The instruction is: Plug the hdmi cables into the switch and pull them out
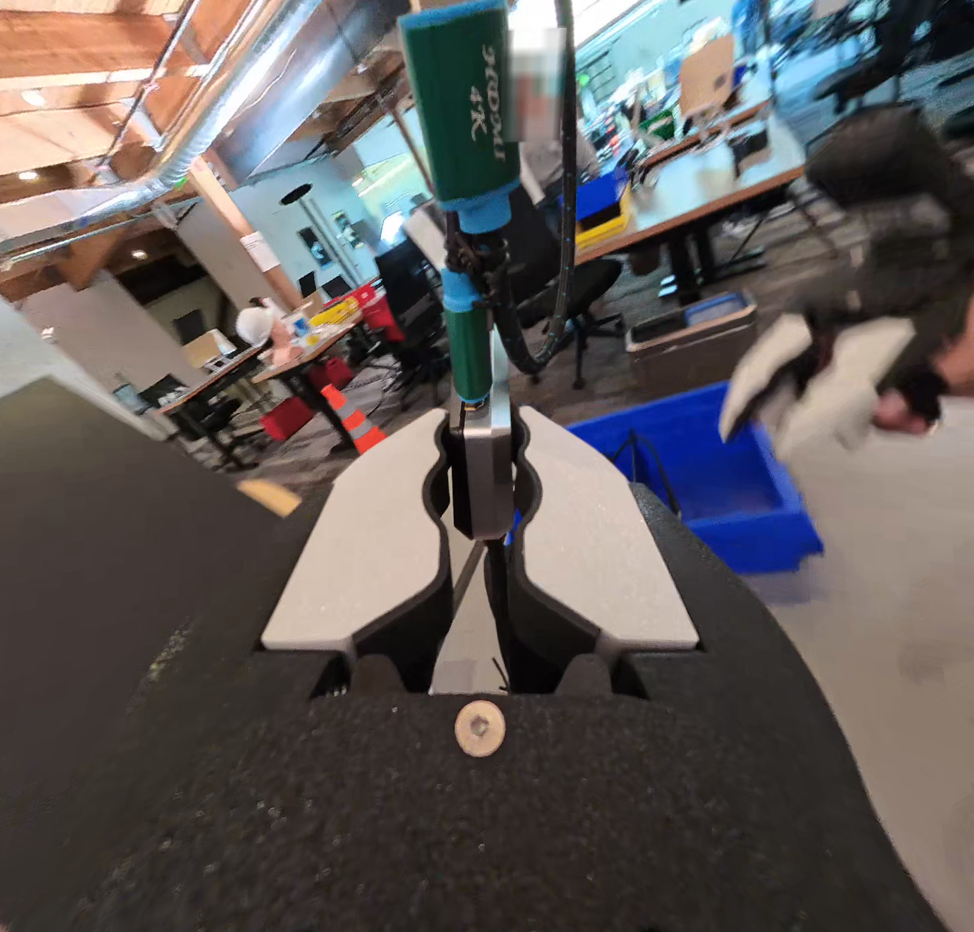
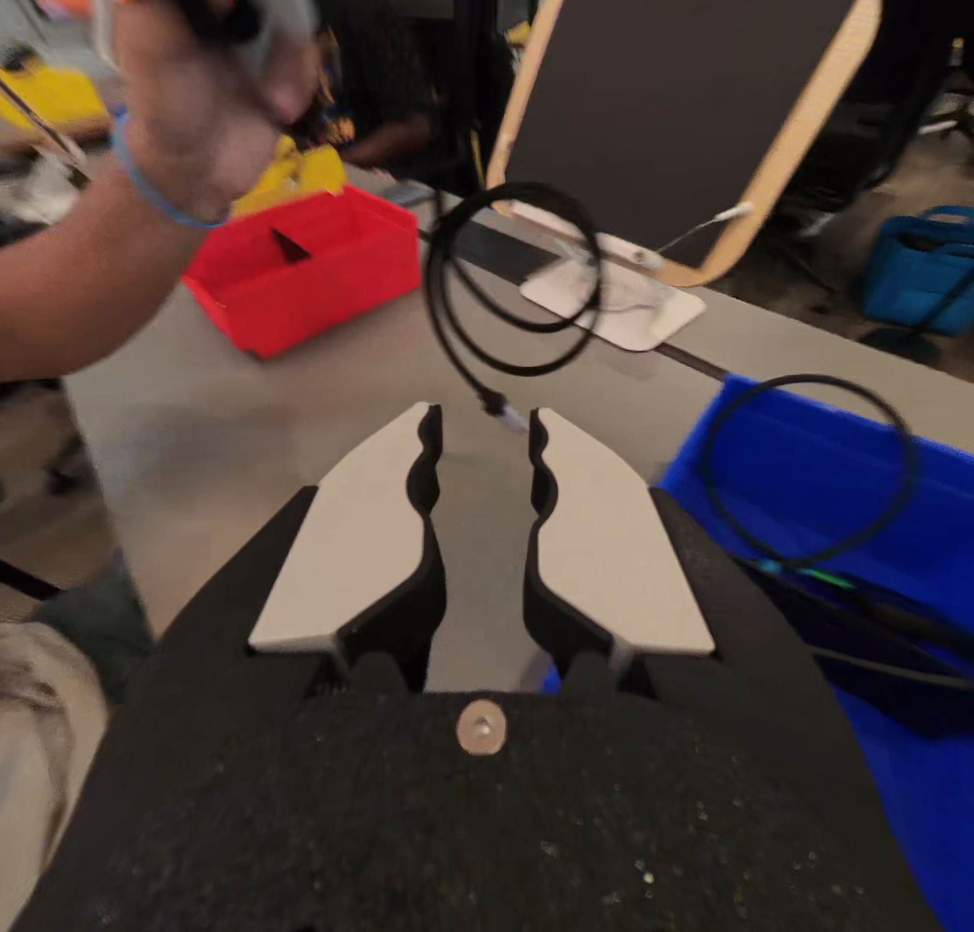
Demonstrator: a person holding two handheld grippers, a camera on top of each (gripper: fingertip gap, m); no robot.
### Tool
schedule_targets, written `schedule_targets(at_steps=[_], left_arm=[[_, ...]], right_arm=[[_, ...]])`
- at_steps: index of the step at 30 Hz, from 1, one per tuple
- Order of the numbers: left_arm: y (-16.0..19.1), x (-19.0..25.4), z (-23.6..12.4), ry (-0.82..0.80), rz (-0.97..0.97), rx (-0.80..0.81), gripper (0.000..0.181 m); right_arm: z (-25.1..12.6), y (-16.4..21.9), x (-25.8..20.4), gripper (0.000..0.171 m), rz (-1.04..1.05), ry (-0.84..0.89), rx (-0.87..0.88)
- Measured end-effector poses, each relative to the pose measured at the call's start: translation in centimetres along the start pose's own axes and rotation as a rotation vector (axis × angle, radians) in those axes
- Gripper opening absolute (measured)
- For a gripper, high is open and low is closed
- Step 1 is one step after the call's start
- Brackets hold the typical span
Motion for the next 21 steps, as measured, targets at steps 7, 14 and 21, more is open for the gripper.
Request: schedule_targets(at_steps=[7, 14, 21], left_arm=[[-7.9, 3.0, 12.6, 0.164, -0.108, 0.084, 0.02], [-4.5, 8.6, 20.0, 0.24, -0.105, 0.029, 0.02], [2.6, 9.2, 20.8, 0.269, -0.204, -0.079, 0.02]], right_arm=[[2.7, 8.1, -5.0, 0.038, 0.141, -0.045, 0.172], [4.2, 12.8, -8.3, 0.039, 0.189, -0.04, 0.267], [2.5, 14.3, -6.6, 0.039, 0.158, 0.008, 0.166]])
Point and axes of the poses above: each gripper's, where its closed fingertips meet, z out along the fingers, y out of its underside, x = y × z across the jaws, the point moved 2 cm from there along -z, back along the fingers, and after that the axes turned 15 degrees about -y, right-handed, at the moved point
